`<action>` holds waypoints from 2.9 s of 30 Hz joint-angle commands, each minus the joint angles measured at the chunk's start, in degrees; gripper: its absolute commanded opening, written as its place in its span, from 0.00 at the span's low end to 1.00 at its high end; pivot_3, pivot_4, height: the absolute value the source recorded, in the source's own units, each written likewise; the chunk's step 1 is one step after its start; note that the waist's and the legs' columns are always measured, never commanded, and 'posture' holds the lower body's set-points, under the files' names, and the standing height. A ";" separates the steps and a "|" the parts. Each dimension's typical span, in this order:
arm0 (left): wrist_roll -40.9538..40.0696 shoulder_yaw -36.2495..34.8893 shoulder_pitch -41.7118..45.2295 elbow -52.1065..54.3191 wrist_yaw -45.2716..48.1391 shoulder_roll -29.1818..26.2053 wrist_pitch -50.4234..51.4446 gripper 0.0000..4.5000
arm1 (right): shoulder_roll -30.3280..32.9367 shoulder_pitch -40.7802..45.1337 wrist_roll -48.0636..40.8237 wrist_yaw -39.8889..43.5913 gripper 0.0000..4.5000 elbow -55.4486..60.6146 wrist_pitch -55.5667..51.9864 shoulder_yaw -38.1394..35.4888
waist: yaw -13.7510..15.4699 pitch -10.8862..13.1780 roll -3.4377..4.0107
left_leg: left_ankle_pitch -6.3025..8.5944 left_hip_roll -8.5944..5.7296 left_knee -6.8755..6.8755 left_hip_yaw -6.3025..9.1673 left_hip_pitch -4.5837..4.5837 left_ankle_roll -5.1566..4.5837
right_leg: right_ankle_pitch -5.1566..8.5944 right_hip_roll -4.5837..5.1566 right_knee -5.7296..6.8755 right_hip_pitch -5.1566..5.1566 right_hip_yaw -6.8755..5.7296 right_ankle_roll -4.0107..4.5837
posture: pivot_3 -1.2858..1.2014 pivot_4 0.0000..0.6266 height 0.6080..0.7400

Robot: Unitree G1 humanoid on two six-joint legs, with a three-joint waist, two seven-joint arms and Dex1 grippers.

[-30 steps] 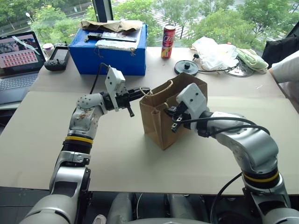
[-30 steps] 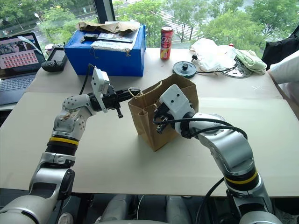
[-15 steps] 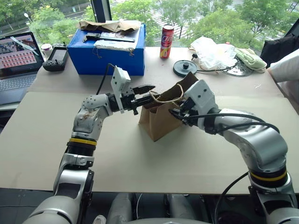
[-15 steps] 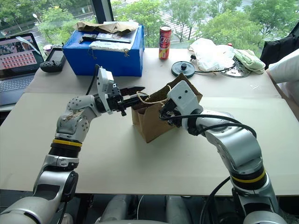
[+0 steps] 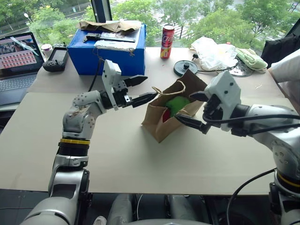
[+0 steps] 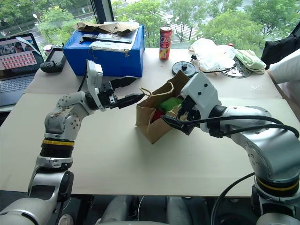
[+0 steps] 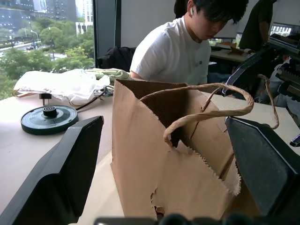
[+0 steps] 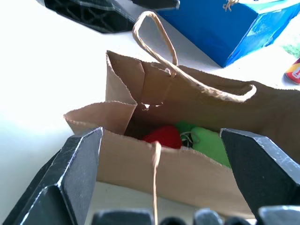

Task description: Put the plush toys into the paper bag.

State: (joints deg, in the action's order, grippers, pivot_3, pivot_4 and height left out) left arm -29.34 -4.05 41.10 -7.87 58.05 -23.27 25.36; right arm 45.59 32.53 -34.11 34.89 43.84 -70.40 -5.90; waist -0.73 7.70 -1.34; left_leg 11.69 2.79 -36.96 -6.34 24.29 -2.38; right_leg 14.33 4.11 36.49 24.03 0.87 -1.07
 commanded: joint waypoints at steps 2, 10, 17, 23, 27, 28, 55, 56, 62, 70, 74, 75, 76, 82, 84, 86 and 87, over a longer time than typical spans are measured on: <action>-3.72 -2.69 -1.94 4.48 -1.41 -1.26 3.71 0.99 | 2.46 -0.42 -2.37 2.13 0.99 1.70 3.02 -3.87 | 0.04 0.00 0.00 | 0.00 0.00 0.00 0.00 0.00 0.00 | 0.00 0.01 0.00 0.00 0.00 0.00 | 0.52 0.24 0.99; -4.56 -2.10 -7.62 6.77 -0.49 -2.83 5.80 0.99 | 3.69 -1.09 -7.98 6.08 0.64 2.30 6.29 -6.33 | 0.06 0.00 0.00 | 0.00 0.02 0.00 0.01 -0.01 0.00 | 0.00 0.01 -0.08 -0.05 -0.01 0.00 | 0.52 0.24 0.99; -2.36 -0.54 -9.59 5.69 -0.66 -2.57 2.92 0.99 | 3.61 -2.56 -8.97 5.24 0.10 2.07 7.62 -0.99 | 0.09 0.00 0.00 | 0.00 0.01 0.00 0.00 -0.01 0.00 | 0.00 0.02 -0.15 -0.09 -0.01 0.00 | 0.52 0.24 0.99; -0.48 1.91 -10.13 5.96 0.50 -2.99 1.11 0.99 | 4.25 -3.80 -2.03 1.68 0.00 -0.68 8.08 9.50 | 0.09 0.00 0.00 | 0.00 -0.01 0.00 -0.01 0.00 0.00 | 0.00 0.06 -0.18 -0.08 -0.01 0.00 | 0.52 0.24 0.99; 0.20 3.76 -11.05 6.46 2.17 -3.10 0.51 0.99 | 2.68 -3.42 0.49 0.31 0.00 -1.91 8.40 13.48 | 0.09 0.00 0.00 | 0.00 -0.02 0.00 -0.02 0.00 0.00 | 0.00 0.06 -0.18 -0.09 -0.01 0.00 | 0.52 0.24 0.99; 1.08 4.76 -11.47 6.45 2.59 -3.14 -0.07 0.99 | 2.19 -2.82 1.82 -0.51 0.00 -3.05 8.44 14.77 | 0.09 0.00 -0.01 | 0.00 -0.01 0.01 -0.01 0.01 0.00 | 0.00 0.04 -0.18 -0.07 -0.02 0.00 | 0.52 0.24 0.99; 16.99 11.69 -14.11 2.01 -14.81 9.30 -18.30 0.99 | -15.44 6.69 11.38 -10.61 0.00 -14.84 5.10 18.18 | 0.56 -0.01 0.00 | 0.02 0.00 0.00 -0.04 0.06 -0.03 | -0.03 0.02 -0.19 -0.04 -0.03 0.03 | 0.52 0.24 0.99; 16.91 11.60 -14.21 1.93 -15.20 9.67 -18.48 0.99 | -15.52 6.67 11.41 -10.61 0.00 -14.79 5.01 18.14 | 0.55 -0.01 0.01 | 0.01 0.01 0.00 -0.04 0.06 -0.02 | -0.03 0.02 -0.20 -0.04 -0.03 0.03 | 0.52 0.24 0.99; 16.77 11.49 -14.27 1.47 -16.23 11.03 -19.56 0.69 | -15.94 6.72 11.47 -10.72 0.00 -14.66 4.30 17.94 | 0.51 -0.01 0.00 | 0.02 0.01 0.00 -0.04 0.05 -0.03 | -0.03 0.01 -0.19 -0.04 -0.03 0.03 | 0.52 0.24 0.99; 17.35 11.63 -14.20 1.00 -16.23 11.18 -20.40 0.03 | -15.71 6.72 10.70 -10.23 0.00 -13.63 3.05 16.91 | 0.51 -0.01 0.01 | 0.02 0.00 0.00 -0.04 0.05 -0.03 | -0.03 0.01 -0.19 -0.04 -0.04 0.03 | 0.52 0.24 0.99; 17.96 11.67 -13.96 0.44 -16.85 11.45 -21.10 0.01 | -14.84 6.38 9.98 -9.51 0.00 -12.62 2.30 16.19 | 0.51 -0.01 0.00 | 0.02 0.00 0.00 -0.04 0.05 -0.03 | -0.03 0.01 -0.19 -0.04 -0.04 0.03 | 0.52 0.24 0.99; 18.06 11.66 -13.92 0.38 -16.99 11.55 -21.18 0.01 | -14.66 6.31 9.88 -9.42 0.00 -12.44 2.09 16.05 | 0.52 -0.01 0.01 | 0.02 0.01 0.01 -0.04 0.05 -0.03 | -0.03 0.01 -0.19 -0.04 -0.04 0.03 | 0.52 0.24 0.99; 18.16 11.65 -13.89 0.33 -17.09 11.62 -21.32 0.01 | -14.52 6.27 9.82 -9.37 0.00 -12.32 1.93 15.97 | 0.52 -0.01 0.01 | 0.02 0.01 0.01 -0.04 0.05 -0.03 | -0.03 0.02 -0.20 -0.05 -0.04 0.03 | 0.52 0.24 0.99; 17.49 11.44 -13.80 -0.36 -16.77 12.22 -22.68 0.01 | -12.78 5.97 7.81 -7.05 0.00 -10.11 1.08 13.13 | 0.53 -0.01 0.00 | 0.02 0.01 0.01 -0.04 0.05 -0.03 | -0.03 0.02 -0.20 -0.04 -0.04 0.03 | 0.52 0.24 0.99; 17.21 11.39 -13.74 -0.59 -16.41 12.30 -23.03 0.01 | -11.34 5.34 6.27 -5.18 0.00 -8.71 1.64 11.10 | 0.54 -0.01 0.00 | 0.02 0.01 0.01 -0.04 0.06 -0.03 | -0.03 0.02 -0.20 -0.04 -0.04 0.03 | 0.52 0.24 0.99; 17.40 11.28 -13.65 -1.07 -16.39 12.19 -23.37 0.01 | -9.27 4.14 4.29 -2.61 0.00 -7.11 2.63 8.69 | 0.58 -0.01 0.00 | 0.02 0.00 0.01 -0.03 0.06 -0.03 | -0.03 0.03 -0.22 -0.05 -0.04 0.03 | 0.52 0.24 0.99; 17.51 11.22 -13.60 -1.27 -16.43 12.15 -23.47 0.01 | -8.53 3.67 3.56 -1.73 0.00 -6.62 2.98 7.85 | 0.63 -0.01 0.00 | 0.02 0.00 0.01 -0.02 0.06 -0.04 | -0.03 0.04 -0.23 -0.06 -0.06 0.03 | 0.52 0.24 0.99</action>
State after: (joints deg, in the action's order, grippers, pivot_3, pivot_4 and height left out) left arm -11.27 7.89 26.67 -9.83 41.54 -11.23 3.59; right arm 35.99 36.62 -28.60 31.25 34.48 -69.03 5.25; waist -0.10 7.70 -1.33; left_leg 11.71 2.79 -36.95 -6.35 24.35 -2.42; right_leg 14.30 4.17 36.25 23.96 0.80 -1.04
